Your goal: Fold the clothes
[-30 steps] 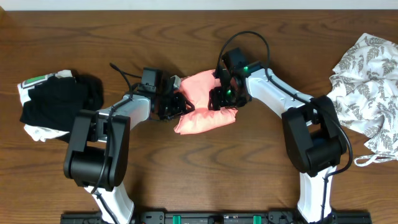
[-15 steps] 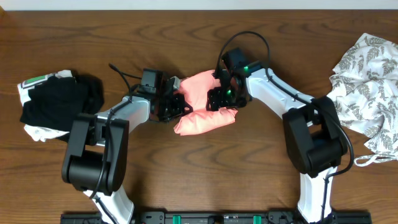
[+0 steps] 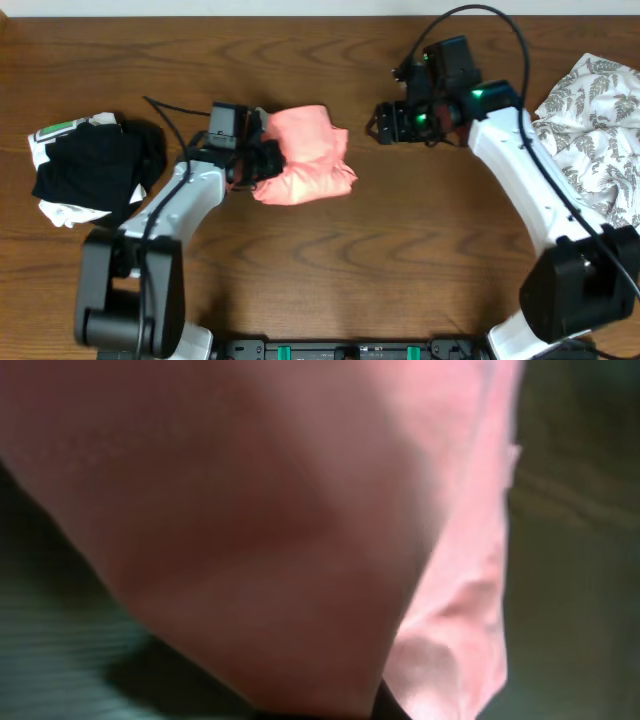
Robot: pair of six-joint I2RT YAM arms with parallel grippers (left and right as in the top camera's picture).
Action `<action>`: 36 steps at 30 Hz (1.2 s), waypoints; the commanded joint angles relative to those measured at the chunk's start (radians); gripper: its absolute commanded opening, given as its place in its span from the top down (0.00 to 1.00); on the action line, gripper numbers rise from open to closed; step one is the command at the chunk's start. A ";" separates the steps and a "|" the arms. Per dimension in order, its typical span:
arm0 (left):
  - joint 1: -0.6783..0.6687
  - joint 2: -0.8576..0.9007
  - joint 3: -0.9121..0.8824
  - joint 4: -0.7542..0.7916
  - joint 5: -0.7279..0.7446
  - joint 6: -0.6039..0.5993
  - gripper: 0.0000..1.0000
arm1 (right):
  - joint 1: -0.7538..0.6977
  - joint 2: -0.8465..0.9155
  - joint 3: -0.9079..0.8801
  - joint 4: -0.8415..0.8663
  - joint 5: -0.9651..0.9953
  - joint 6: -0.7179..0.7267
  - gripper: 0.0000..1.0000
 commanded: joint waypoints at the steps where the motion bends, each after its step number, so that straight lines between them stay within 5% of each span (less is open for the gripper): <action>1: 0.030 -0.053 0.018 -0.015 -0.130 0.053 0.94 | -0.015 -0.008 0.007 -0.022 -0.008 -0.023 0.23; 21: 0.286 -0.069 0.211 -0.201 -0.425 0.313 0.94 | -0.016 -0.008 0.007 -0.067 -0.008 -0.039 0.24; 36: 0.504 -0.069 0.371 -0.248 -0.433 0.377 0.94 | -0.016 -0.008 0.006 -0.091 -0.008 -0.057 0.24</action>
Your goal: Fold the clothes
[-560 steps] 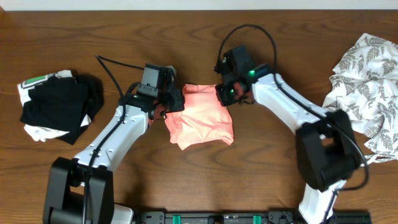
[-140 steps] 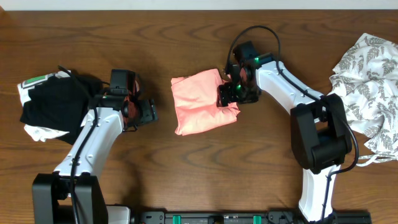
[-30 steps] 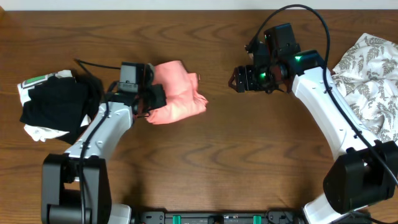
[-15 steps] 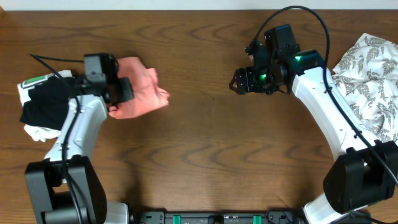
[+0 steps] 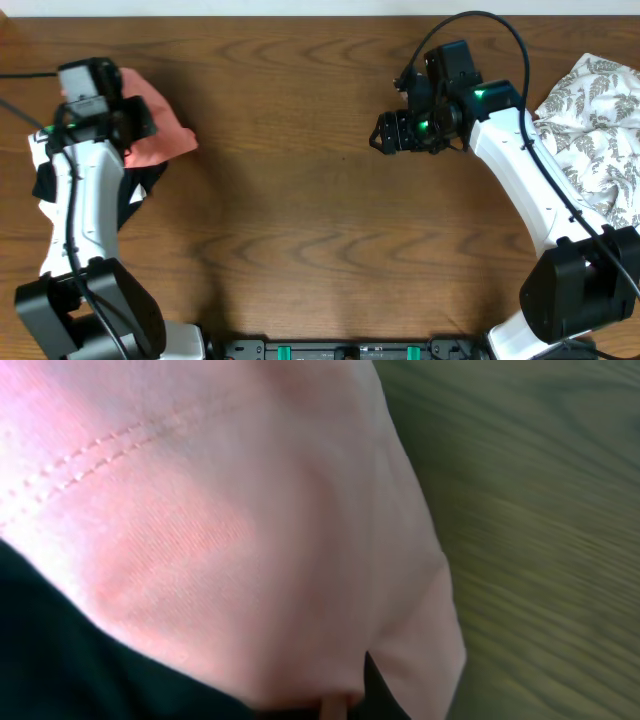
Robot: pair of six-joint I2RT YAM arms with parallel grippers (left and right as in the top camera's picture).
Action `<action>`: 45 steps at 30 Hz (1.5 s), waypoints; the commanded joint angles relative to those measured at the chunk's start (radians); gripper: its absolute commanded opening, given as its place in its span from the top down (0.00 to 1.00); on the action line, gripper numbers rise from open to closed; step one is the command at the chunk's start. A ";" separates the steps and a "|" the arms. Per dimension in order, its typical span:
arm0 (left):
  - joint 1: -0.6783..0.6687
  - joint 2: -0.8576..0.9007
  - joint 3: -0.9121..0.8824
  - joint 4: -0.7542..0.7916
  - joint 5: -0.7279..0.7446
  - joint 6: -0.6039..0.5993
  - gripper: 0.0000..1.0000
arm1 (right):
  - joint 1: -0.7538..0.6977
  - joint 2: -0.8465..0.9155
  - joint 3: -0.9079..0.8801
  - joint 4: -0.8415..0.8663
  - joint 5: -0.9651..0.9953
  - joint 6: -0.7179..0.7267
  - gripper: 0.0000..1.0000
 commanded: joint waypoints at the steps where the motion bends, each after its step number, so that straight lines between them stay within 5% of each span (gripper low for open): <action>1: 0.047 -0.016 0.051 -0.010 -0.018 0.045 0.94 | -0.016 -0.006 0.006 -0.002 -0.007 -0.021 0.24; 27: 0.261 -0.005 0.186 -0.151 -0.010 -0.017 0.94 | -0.016 -0.006 0.007 -0.005 0.000 -0.032 0.23; 36: 0.300 -0.004 0.162 -0.296 -0.010 -0.073 0.56 | -0.016 -0.006 0.006 -0.004 0.000 -0.039 0.23; 45: 0.335 -0.003 0.143 -0.314 -0.019 -0.073 0.57 | -0.016 -0.006 0.007 -0.008 0.000 -0.048 0.23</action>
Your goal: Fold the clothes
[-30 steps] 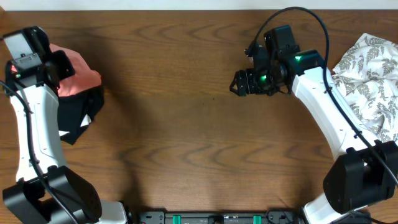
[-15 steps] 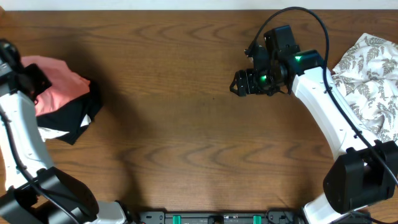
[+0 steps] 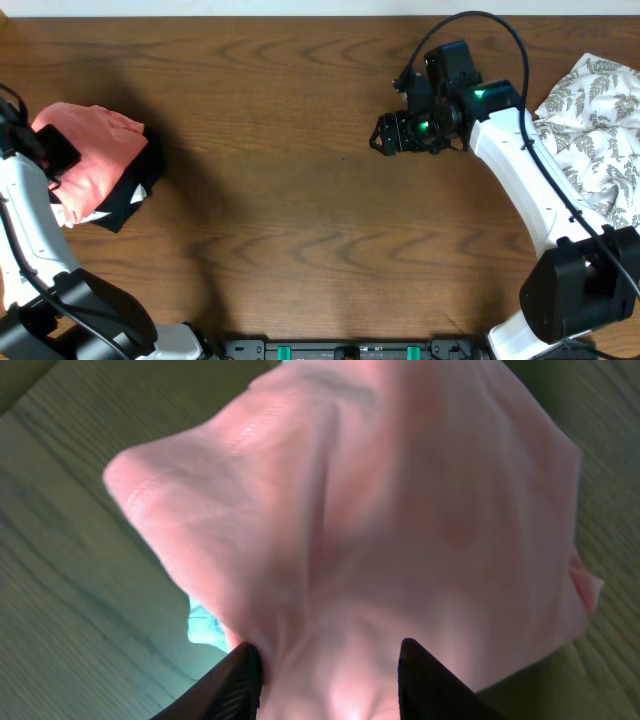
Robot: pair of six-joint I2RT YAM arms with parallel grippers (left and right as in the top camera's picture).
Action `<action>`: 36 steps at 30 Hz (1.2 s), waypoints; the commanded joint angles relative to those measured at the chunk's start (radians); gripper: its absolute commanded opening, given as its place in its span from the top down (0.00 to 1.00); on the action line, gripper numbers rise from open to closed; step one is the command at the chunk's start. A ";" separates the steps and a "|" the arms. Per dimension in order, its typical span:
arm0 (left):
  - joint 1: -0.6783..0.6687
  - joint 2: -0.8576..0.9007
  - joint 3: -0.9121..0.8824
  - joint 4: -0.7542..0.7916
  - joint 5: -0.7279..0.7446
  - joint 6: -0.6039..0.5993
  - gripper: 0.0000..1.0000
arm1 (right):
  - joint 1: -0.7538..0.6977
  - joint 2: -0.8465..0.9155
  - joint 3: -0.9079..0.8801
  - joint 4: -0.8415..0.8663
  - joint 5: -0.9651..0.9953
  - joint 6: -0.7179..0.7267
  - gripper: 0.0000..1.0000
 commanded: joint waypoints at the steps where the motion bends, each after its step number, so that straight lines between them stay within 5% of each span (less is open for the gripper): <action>1: 0.029 -0.004 -0.012 -0.003 -0.038 -0.010 0.61 | -0.016 -0.006 0.007 -0.003 -0.003 -0.023 0.23; 6: 0.060 -0.008 -0.012 -0.026 -0.263 -0.137 0.65 | -0.016 -0.006 0.006 -0.004 -0.003 -0.023 0.23; 15: 0.047 -0.021 0.007 -0.005 -0.267 -0.158 0.57 | -0.016 -0.006 0.006 -0.016 -0.003 -0.023 0.23; 19: -0.006 -0.060 0.027 0.085 -0.276 -0.058 0.57 | -0.016 -0.006 0.006 -0.019 -0.003 -0.023 0.23; 25: -0.086 -0.037 0.024 0.291 -0.312 0.249 0.51 | -0.016 -0.006 0.006 -0.026 -0.003 -0.022 0.23; 36: -0.121 0.160 0.021 0.294 -0.543 0.265 0.50 | -0.016 -0.006 0.006 -0.048 -0.003 -0.022 0.23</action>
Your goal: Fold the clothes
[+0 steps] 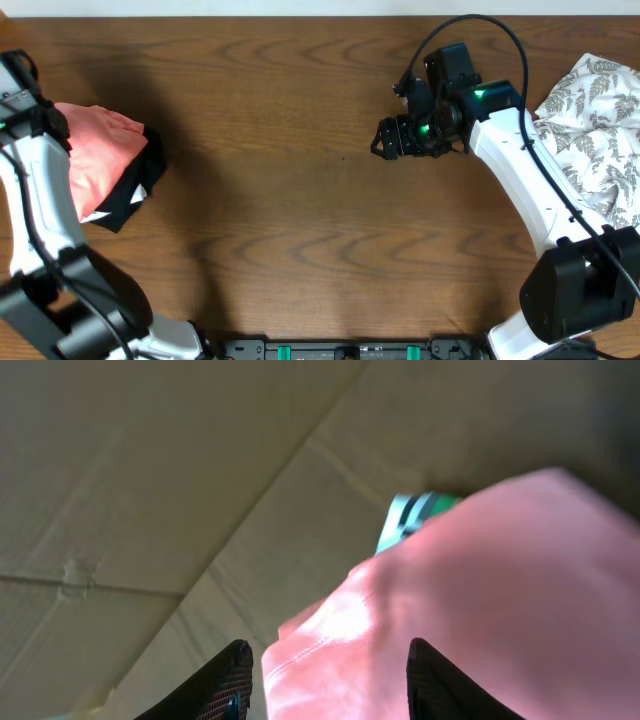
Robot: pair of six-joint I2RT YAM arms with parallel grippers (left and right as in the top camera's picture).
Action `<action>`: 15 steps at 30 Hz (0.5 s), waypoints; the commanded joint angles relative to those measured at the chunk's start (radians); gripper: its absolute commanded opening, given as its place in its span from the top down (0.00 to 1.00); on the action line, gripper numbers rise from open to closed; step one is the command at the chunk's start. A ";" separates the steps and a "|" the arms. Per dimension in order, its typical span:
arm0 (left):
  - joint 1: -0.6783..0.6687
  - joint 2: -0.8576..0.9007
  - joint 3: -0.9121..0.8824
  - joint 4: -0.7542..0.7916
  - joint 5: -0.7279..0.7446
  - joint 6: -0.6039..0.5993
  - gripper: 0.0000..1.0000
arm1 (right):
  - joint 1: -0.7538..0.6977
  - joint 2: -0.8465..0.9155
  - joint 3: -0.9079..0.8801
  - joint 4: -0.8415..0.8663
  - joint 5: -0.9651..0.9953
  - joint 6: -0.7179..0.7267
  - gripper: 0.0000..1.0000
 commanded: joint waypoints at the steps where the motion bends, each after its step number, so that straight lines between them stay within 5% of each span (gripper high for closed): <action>1: -0.003 0.080 0.006 -0.011 -0.109 0.027 0.50 | -0.016 -0.006 0.006 -0.004 -0.003 -0.015 0.23; 15: -0.002 0.326 -0.064 -0.022 -0.147 0.024 0.50 | -0.016 -0.006 0.006 -0.019 -0.003 -0.015 0.23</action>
